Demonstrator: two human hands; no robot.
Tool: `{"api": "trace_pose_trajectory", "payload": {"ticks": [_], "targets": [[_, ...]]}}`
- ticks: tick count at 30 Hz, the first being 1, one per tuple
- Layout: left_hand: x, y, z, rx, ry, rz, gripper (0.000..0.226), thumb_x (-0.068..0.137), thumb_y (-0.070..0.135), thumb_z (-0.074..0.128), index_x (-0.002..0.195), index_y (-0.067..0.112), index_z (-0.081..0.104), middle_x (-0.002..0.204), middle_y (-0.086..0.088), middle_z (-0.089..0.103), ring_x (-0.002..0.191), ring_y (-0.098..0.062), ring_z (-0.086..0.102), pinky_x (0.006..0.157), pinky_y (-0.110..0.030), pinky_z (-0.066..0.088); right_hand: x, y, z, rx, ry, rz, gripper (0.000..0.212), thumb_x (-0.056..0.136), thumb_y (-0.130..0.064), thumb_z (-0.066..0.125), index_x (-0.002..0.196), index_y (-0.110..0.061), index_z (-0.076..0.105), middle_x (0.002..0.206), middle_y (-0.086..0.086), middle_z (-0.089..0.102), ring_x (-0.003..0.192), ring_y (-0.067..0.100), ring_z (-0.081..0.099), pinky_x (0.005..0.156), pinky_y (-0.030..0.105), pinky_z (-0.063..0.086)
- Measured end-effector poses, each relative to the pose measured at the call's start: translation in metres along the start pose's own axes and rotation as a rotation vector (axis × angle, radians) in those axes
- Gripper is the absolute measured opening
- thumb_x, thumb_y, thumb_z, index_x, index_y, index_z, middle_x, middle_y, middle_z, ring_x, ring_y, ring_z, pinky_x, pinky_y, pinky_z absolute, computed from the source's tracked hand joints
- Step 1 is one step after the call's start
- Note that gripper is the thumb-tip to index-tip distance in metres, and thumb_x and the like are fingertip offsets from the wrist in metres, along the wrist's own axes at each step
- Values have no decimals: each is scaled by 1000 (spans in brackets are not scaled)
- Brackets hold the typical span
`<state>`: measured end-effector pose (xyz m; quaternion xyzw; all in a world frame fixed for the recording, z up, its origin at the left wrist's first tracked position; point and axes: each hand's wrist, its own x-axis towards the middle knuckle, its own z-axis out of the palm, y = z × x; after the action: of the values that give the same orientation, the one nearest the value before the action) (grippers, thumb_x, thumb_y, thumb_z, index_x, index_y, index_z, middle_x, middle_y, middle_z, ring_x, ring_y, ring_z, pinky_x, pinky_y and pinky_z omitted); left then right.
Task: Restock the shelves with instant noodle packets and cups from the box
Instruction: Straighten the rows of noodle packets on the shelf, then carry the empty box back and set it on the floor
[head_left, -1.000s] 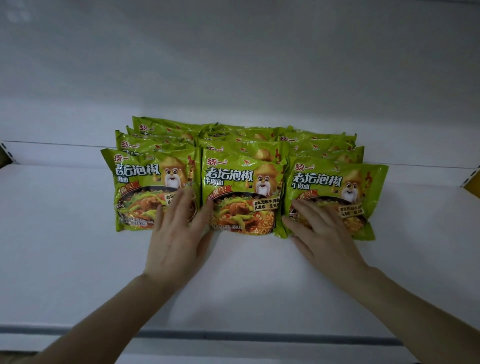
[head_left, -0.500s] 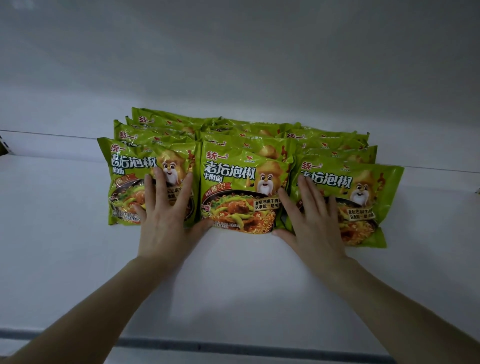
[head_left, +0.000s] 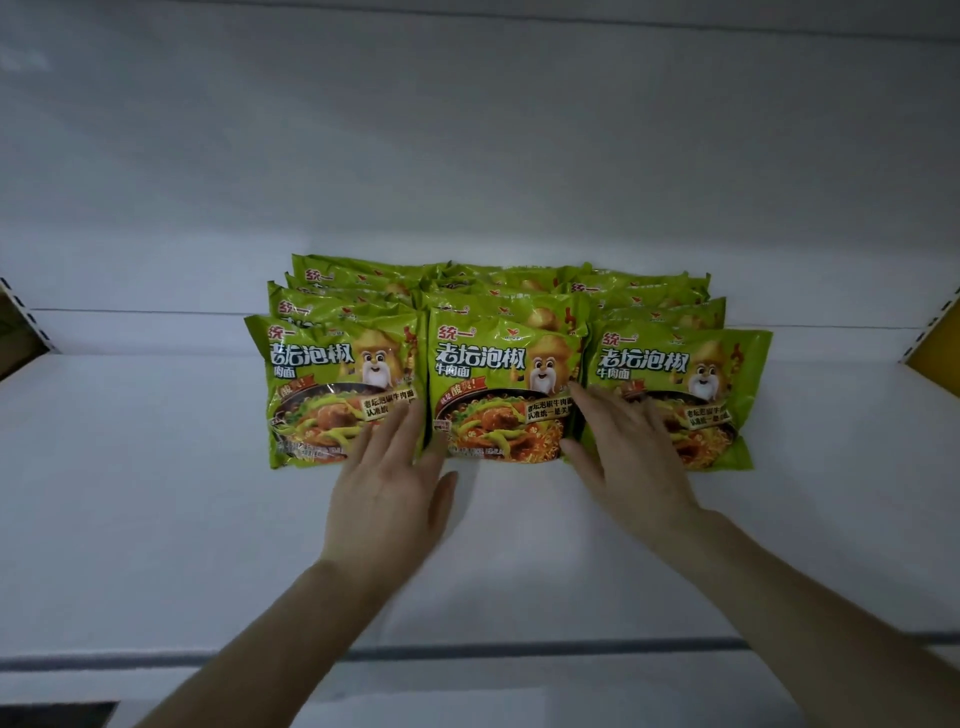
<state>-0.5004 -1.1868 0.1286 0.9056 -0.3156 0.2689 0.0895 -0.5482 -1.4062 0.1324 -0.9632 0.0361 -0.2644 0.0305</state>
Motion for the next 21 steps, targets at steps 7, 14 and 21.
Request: {"api": "trace_pose_trajectory", "payload": {"ticks": [7, 14, 21], "targets": [[-33, 35, -69, -181, -127, 117, 39, 81, 32, 39, 57, 17, 64, 50, 1, 58, 47, -22, 56, 45, -24, 41, -36, -25, -83, 428, -128, 286, 29, 94, -26, 48, 91, -3, 65, 78, 17, 69, 77, 32, 65, 71, 44, 51], [-73, 100, -132, -375, -230, 219, 43, 81, 39, 37, 62, 16, 68, 51, -1, 62, 42, -22, 59, 35, -26, 45, -105, -17, -172, 421, -284, 639, 32, 96, -30, 43, 89, -5, 62, 92, 11, 71, 92, 26, 65, 85, 35, 49], [-98, 198, -151, -508, -400, 316, 46, 82, 42, 36, 62, 14, 67, 51, 1, 61, 43, -17, 59, 33, -28, 45, -202, 36, -240, 313, -272, 883, 41, 97, -30, 41, 91, 5, 60, 92, 20, 68, 85, 32, 63, 76, 42, 53]]}}
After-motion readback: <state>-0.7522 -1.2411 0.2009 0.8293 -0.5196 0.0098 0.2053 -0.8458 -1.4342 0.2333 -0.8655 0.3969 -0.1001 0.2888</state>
